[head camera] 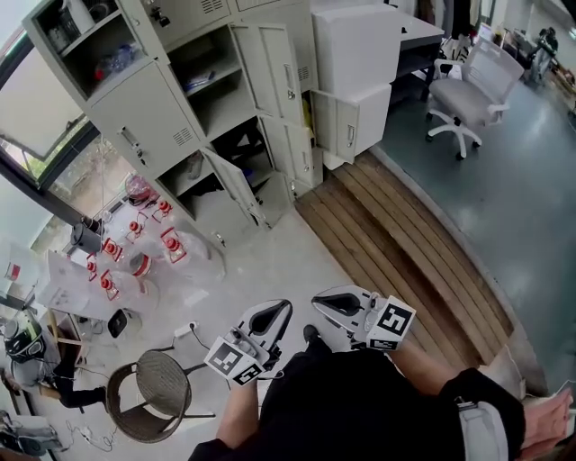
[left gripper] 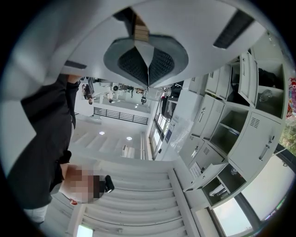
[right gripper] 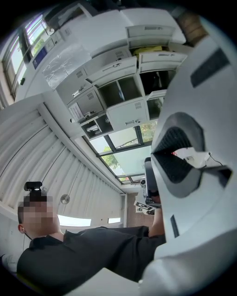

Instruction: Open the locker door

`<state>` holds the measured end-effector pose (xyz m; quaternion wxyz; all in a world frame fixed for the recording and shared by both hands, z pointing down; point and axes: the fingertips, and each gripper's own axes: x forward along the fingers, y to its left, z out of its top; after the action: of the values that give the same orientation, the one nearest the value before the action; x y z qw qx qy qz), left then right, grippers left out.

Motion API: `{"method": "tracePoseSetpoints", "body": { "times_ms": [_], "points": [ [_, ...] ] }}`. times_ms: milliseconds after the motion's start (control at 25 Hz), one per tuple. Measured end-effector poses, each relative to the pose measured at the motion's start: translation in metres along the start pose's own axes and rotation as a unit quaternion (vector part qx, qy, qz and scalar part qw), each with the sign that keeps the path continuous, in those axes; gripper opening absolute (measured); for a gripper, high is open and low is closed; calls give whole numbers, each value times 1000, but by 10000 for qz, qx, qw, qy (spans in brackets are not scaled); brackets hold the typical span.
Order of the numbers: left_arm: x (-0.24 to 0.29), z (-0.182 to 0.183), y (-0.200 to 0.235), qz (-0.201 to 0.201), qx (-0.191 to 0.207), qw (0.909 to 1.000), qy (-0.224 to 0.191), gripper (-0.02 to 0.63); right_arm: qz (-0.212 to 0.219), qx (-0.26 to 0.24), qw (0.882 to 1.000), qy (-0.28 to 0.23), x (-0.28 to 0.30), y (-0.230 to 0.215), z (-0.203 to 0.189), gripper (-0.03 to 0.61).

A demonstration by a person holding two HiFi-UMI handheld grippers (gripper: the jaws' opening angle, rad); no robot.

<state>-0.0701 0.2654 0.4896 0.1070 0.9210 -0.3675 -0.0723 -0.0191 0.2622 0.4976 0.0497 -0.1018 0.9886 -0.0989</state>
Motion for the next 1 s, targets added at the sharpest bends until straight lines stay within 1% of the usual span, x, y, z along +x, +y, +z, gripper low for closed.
{"method": "tracePoseSetpoints", "body": {
  "times_ms": [200, 320, 560, 720, 880, 1000],
  "points": [
    [13, 24, 47, -98, 30, 9999, -108, 17, -14, -68, 10000, -13, 38, -33, 21, 12],
    [17, 34, 75, -119, 41, 9997, -210, 17, -53, -104, 9999, 49, 59, -50, 24, 12],
    [17, 41, 120, -124, -15, 9994, -329, 17, -74, -156, 9998, 72, 99, -78, 28, 12],
    [14, 42, 148, -89, -31, 9992, -383, 17, -95, -121, 9999, -7, 122, -95, 28, 11],
    [16, 48, 168, -33, 27, 9989, -460, 17, -121, -100, 9999, 20, 134, -109, 26, 12],
    [19, 50, 179, 7, 77, 9991, -425, 17, -196, -34, 9998, 67, 137, -119, 21, 12]
  ]
}}
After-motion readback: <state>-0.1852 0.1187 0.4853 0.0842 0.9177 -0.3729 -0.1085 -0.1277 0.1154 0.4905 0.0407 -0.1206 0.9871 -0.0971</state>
